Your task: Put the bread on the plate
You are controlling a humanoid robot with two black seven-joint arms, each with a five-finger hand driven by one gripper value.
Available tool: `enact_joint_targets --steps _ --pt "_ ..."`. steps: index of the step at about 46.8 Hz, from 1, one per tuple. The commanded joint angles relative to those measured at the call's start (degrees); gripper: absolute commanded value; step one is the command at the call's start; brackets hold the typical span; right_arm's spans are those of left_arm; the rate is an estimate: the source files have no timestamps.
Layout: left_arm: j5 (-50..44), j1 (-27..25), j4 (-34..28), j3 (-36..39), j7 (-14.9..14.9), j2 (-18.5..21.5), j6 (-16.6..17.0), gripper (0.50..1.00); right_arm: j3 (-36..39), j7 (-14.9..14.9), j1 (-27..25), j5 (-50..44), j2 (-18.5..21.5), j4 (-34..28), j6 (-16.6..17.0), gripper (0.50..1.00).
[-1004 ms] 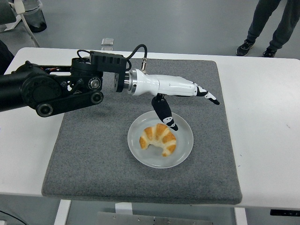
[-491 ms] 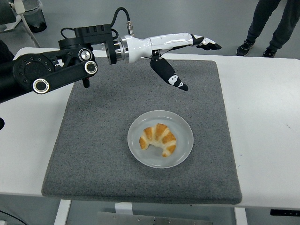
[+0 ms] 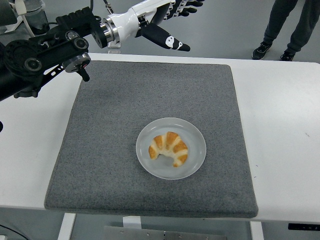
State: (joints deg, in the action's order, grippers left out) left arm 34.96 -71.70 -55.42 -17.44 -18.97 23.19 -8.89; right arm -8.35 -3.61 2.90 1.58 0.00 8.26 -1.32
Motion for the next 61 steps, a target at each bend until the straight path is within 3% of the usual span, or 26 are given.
enact_joint_targets --steps 1,13,34,50,61 --pt "-4.18 0.07 1.54 0.04 -0.01 0.01 0.54 0.994 0.0 0.0 0.0 0.0 0.0 0.0 0.0 0.93" --pt "-15.96 0.07 6.9 0.12 0.08 -0.6 7.13 0.994 0.0 0.0 0.0 0.0 0.0 0.0 0.0 0.93" --pt "-39.52 2.52 15.25 -0.66 -0.01 -0.78 7.31 0.994 0.0 0.0 0.0 0.0 0.0 0.0 0.0 0.93" --pt "-41.37 9.99 18.06 -10.5 0.16 -4.12 7.83 0.994 0.0 0.0 0.0 0.0 0.0 0.0 0.0 0.93" --pt "-42.69 14.56 18.15 -17.45 0.16 -6.23 10.91 0.994 -0.09 0.0 0.0 0.0 0.0 0.0 0.09 0.932"
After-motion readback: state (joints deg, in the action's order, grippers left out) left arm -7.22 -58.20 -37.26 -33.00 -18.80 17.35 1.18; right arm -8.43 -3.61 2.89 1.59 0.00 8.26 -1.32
